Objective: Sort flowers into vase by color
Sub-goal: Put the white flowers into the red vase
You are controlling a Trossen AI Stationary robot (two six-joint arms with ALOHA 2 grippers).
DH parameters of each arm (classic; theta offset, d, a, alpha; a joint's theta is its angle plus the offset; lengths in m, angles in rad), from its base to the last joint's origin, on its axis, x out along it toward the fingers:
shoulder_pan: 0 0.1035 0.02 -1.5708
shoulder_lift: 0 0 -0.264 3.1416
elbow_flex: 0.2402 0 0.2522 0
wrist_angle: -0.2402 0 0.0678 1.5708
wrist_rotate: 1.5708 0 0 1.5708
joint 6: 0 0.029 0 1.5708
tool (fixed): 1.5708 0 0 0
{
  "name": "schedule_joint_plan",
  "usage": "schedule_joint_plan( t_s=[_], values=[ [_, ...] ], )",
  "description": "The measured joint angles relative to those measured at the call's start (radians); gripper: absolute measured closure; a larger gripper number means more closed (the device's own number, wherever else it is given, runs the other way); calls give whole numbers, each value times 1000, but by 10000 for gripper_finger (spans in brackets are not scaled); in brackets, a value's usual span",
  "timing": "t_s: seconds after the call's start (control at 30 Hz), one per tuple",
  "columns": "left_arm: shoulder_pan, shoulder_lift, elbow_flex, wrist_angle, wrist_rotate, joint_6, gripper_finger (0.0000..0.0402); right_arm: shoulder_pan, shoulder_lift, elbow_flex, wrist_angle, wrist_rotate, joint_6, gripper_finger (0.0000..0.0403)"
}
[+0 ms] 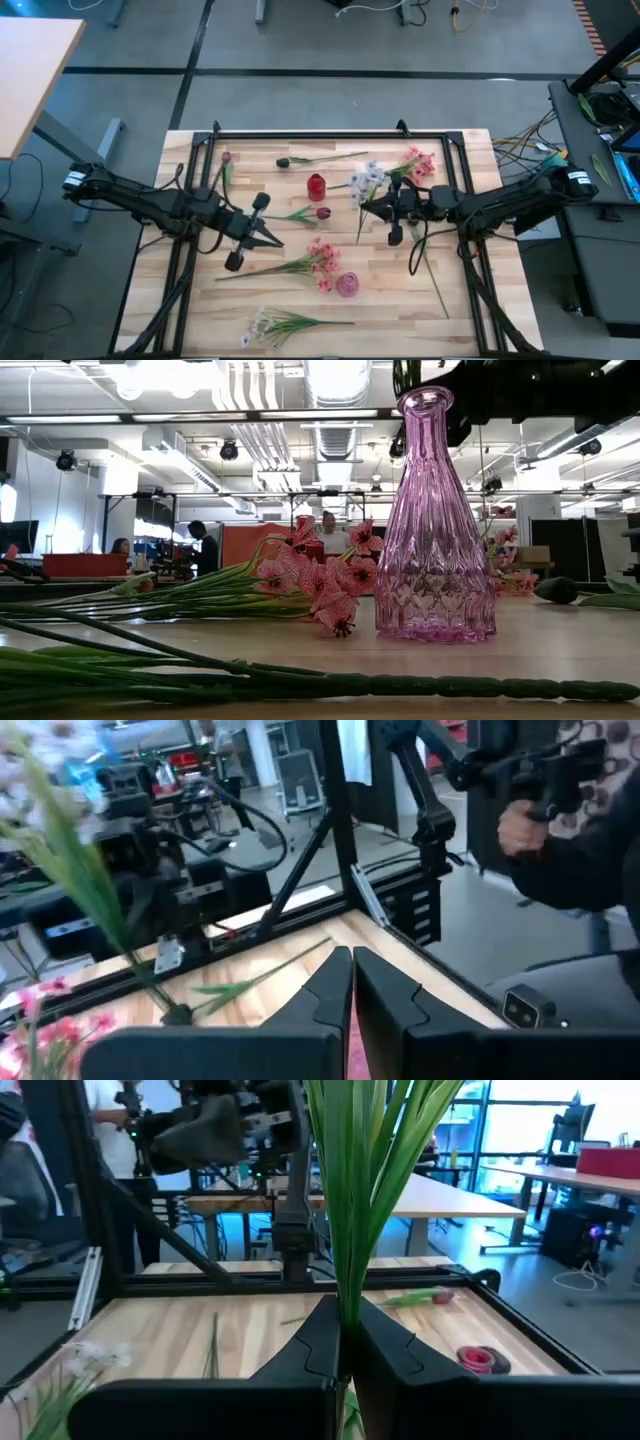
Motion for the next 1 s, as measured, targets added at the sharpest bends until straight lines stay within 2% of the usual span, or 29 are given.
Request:
schedule_joint_plan(
  t_s=[0.2,0.37,0.43,0.77,1.0],
  values=[
    [15,85,0,45,-18,-30,402,-6,15,0,130,-4,-77,393],
    [16,110,0,44,-197,-155,402,-31,40,0,250,-3,-102,393],
    [16,118,0,45,-238,-202,402,-32,52,0,262,-3,-117,393],
    [16,158,0,43,-240,-322,402,-50,106,0,376,0,-151,394],
    [16,171,0,39,-240,-341,402,-98,103,41,404,76,-139,394]
  ],
)
